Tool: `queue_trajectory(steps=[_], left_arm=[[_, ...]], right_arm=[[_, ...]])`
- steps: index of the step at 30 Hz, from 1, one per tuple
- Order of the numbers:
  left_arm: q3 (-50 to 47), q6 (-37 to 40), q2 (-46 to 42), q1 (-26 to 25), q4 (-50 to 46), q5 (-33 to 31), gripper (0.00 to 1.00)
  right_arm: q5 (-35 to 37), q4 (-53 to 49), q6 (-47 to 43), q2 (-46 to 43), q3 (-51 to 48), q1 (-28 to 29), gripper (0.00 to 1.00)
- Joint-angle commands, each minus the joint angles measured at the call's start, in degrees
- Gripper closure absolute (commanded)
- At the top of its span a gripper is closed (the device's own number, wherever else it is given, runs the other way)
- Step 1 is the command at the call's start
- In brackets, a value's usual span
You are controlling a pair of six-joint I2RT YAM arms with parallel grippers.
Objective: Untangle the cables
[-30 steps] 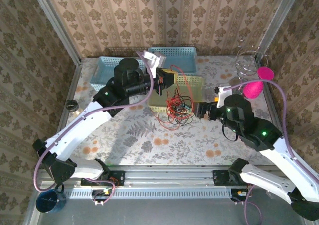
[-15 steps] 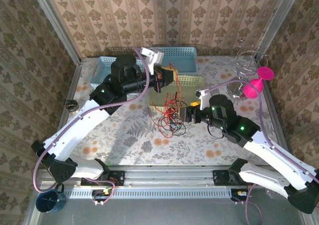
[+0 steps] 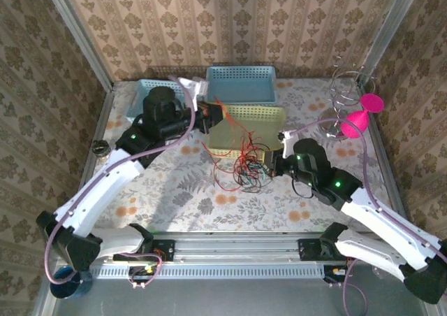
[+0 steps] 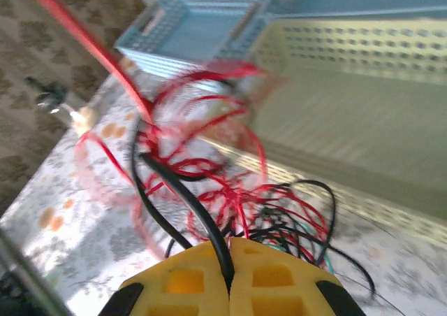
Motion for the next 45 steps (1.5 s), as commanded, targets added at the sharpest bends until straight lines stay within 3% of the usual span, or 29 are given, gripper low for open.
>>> queue_trajectory(steps=[1,6,12,24,34,41,45], left_arm=[[-2.75,-2.62,-5.90,4.05,2.96,-0.13,1.00],[-5.77,-4.53,-11.83,10.58,1.91,1.43,1.00],[-1.47,-5.02,-13.50,18.42,-0.80,5.56,1.00],[21.71,-6.62,-6.65,25.88,-2.45,7.22,1.00],[40.94,-8.43,3.63,29.00,-4.89,4.98,1.00],[39.48,-8.01,9.18,31.32,-3.71,3.74,1.00],[35.92,-7.94,12.09,35.10,-1.65,3.27,1.00]], right_arm=[[4.26,-5.37,5.44,-3.75,-4.02,-3.29,1.00],[3.55,-9.11,9.14,-7.27,-8.67,-8.19,1.00],[5.03,-11.33,11.92,-6.71,-11.55,-11.37,1.00],[4.22,-9.87,13.74,-3.37,-15.60,-14.91,1.00],[0.82,-6.95,14.17,-3.10,-20.05,-15.15,1.00],[-5.47,-4.23,14.92,-3.59,-21.47,-14.56,1.00],[-4.34,-5.02,16.34,-4.92,-21.77,-9.75,1.00]])
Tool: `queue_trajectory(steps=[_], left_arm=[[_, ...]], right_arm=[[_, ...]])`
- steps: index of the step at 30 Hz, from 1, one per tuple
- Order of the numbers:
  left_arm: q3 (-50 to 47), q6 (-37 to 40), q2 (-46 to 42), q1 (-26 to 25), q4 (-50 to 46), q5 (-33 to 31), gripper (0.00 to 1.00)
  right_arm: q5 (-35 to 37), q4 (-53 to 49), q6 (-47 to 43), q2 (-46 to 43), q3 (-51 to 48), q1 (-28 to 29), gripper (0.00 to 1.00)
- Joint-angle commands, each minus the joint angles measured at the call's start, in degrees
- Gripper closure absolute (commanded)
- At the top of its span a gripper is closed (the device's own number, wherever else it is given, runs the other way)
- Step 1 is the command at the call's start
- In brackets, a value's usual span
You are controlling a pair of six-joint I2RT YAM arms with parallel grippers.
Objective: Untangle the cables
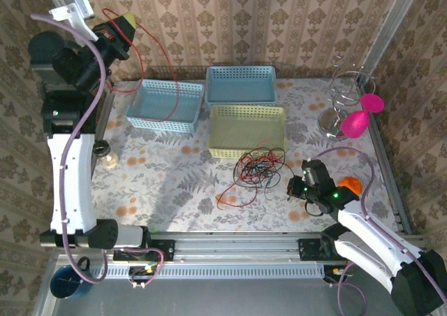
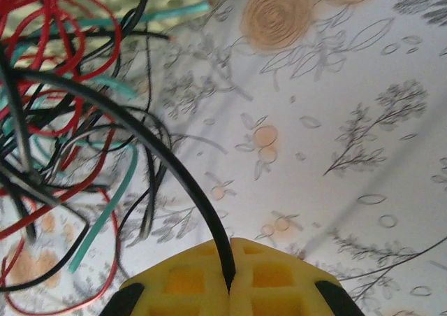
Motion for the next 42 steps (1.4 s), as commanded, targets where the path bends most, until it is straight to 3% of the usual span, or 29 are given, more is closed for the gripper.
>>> queue_trajectory(steps=[1,8,18,23,27,31,33,39,42], left_arm=[[-2.60,-0.24,2.42,3.01,2.46,-1.38,1.00],[-3.30,-1.07,10.85,6.77,7.91,0.78,1.00],[4.23,-3.27,29.25,7.70,12.90,8.08,1.00],[5.81,-1.73,35.93,7.62,9.10,8.48,1.00],[-0.22,1.04,37.69,7.52,6.93,6.27,0.99],[-6.02,1.31,37.00,7.55,5.97,3.05,0.65],[-6.72,1.64,37.20,7.52,5.11,2.21,0.53],[-2.91,4.00,36.99,7.46,-4.35,1.14,0.42],[5.43,6.76,39.22,7.41,-16.66,-1.63,0.41]], right_arm=[[-0.07,0.25,2.44,-1.78,-0.88,4.63,0.99],[1.72,3.01,7.02,-3.44,-3.94,11.44,0.97],[1.68,5.00,7.14,0.06,-2.95,12.30,0.97],[1.97,5.50,8.29,1.20,-2.91,13.53,0.96],[2.15,4.30,8.30,0.84,-2.10,13.88,0.92],[2.94,1.32,7.31,-0.16,-0.50,14.15,0.85],[3.30,0.42,6.94,-0.66,0.09,14.14,0.83],[3.82,-1.23,5.70,-0.96,1.95,14.15,0.77],[4.14,-2.51,5.14,-0.94,2.85,14.16,0.72]])
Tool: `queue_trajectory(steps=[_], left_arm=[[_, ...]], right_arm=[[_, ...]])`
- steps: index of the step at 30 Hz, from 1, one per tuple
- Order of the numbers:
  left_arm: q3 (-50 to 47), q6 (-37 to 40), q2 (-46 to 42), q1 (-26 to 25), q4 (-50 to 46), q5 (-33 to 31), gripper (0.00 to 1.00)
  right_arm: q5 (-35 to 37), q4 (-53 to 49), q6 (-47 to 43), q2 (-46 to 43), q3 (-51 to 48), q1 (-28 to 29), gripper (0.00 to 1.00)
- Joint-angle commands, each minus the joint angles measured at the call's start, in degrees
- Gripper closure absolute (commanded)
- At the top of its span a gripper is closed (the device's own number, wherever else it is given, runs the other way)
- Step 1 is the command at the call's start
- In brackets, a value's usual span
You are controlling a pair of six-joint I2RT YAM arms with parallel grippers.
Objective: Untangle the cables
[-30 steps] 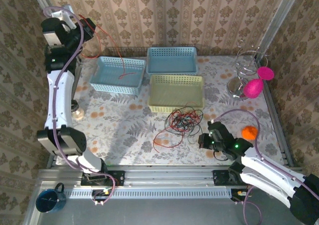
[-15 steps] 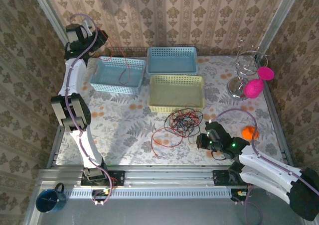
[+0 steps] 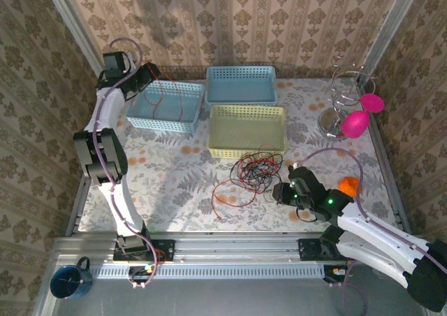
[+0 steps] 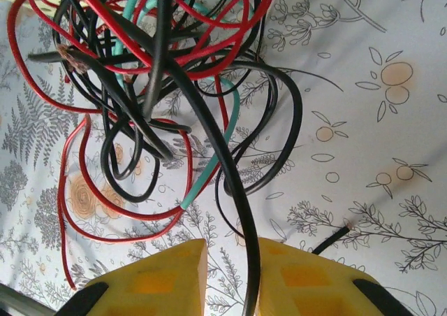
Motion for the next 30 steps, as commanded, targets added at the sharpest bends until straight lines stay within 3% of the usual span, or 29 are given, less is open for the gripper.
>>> queue_trajectory(steps=[1,9,11,16,21,26,30], left_arm=[[9.72,5.45,1.74,-0.08,-14.44,-4.61,0.41],[23.27,20.51,12.16,-2.54,-37.52,-16.00,0.48],[28.35,25.96,15.61,-4.91,-43.54,-23.23,0.48],[30.25,32.66,18.70,-9.33,-44.99,-42.74,0.45],[35.61,36.19,22.84,-12.41,-45.24,-55.13,0.43],[36.24,33.26,21.54,-11.60,-45.13,-54.36,0.43],[32.71,31.50,14.05,-11.47,-43.22,-52.15,0.43]], right_arm=[[2.55,-3.79,-1.29,-0.54,2.14,0.37,0.69],[3.89,-8.79,-3.25,-2.16,4.86,0.35,0.61],[4.09,-10.63,-3.43,-2.87,5.30,0.37,0.60],[4.92,-12.45,-3.56,-3.75,6.61,0.37,0.60],[4.79,-13.40,-3.43,-3.93,7.25,0.32,0.60],[5.30,-14.48,-3.73,-5.07,7.53,0.37,0.59],[5.13,-14.10,-4.90,-4.79,7.82,0.37,0.60]])
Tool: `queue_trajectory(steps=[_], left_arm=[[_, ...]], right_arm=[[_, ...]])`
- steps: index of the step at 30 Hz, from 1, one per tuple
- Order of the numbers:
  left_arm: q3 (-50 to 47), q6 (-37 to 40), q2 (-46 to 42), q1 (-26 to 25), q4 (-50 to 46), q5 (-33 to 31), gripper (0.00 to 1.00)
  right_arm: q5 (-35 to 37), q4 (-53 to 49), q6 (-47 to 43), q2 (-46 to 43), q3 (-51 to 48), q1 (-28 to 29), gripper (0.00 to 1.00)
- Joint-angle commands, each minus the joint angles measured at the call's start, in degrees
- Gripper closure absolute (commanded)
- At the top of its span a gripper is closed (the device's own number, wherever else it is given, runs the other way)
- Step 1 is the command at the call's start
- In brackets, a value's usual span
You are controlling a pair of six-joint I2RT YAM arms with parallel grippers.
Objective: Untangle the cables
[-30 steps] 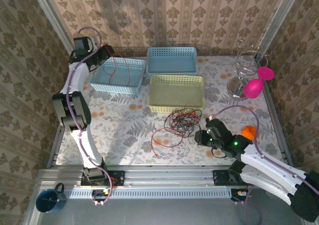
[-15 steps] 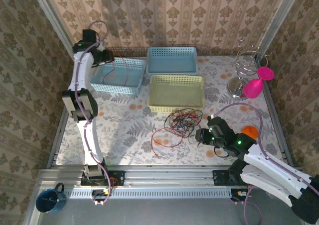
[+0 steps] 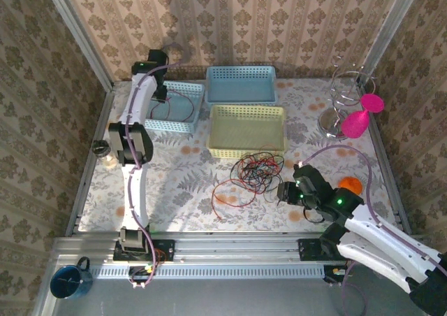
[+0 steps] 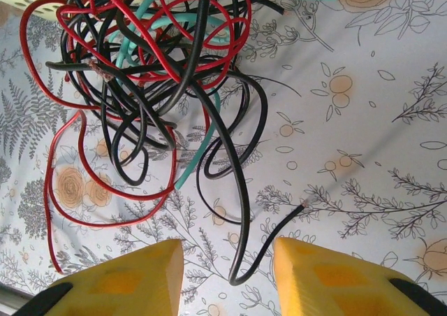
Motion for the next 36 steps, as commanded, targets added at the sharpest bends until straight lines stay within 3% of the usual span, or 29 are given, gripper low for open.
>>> queue_trajectory(steps=[1,3,7,14,19,25,29,36], left_arm=[[-3.56,-1.32,-10.75,0.59,1.12,-0.50,0.43],[-10.05,-3.03,-17.87,0.31,4.66,2.00,0.42],[-32.76,-6.18,-36.00,-3.52,16.74,8.48,0.44],[-67.49,-12.54,-55.81,-23.57,28.94,14.96,0.45],[-88.10,-23.03,-65.78,-35.24,44.33,21.94,0.44],[-98.76,-28.82,-63.78,-40.78,63.20,28.93,0.42],[-97.89,-30.71,-57.37,-42.76,68.98,32.82,0.42],[-92.71,-30.83,-46.66,-44.25,72.04,34.99,0.43]], right_arm=[[1.03,-0.81,-1.83,0.12,2.28,0.37,0.61],[-0.41,0.29,-2.59,1.41,2.64,0.33,0.62],[-3.15,3.27,-3.62,5.11,3.37,0.77,0.65],[2.66,-2.24,-8.08,7.44,10.15,1.60,0.66],[8.74,-5.06,-11.24,8.81,14.67,1.25,0.71],[9.82,0.06,-14.90,12.41,15.17,-0.13,0.73],[10.11,1.67,-14.70,14.69,15.15,-2.46,0.62],[1.29,6.43,-14.67,18.80,10.97,-7.70,0.59]])
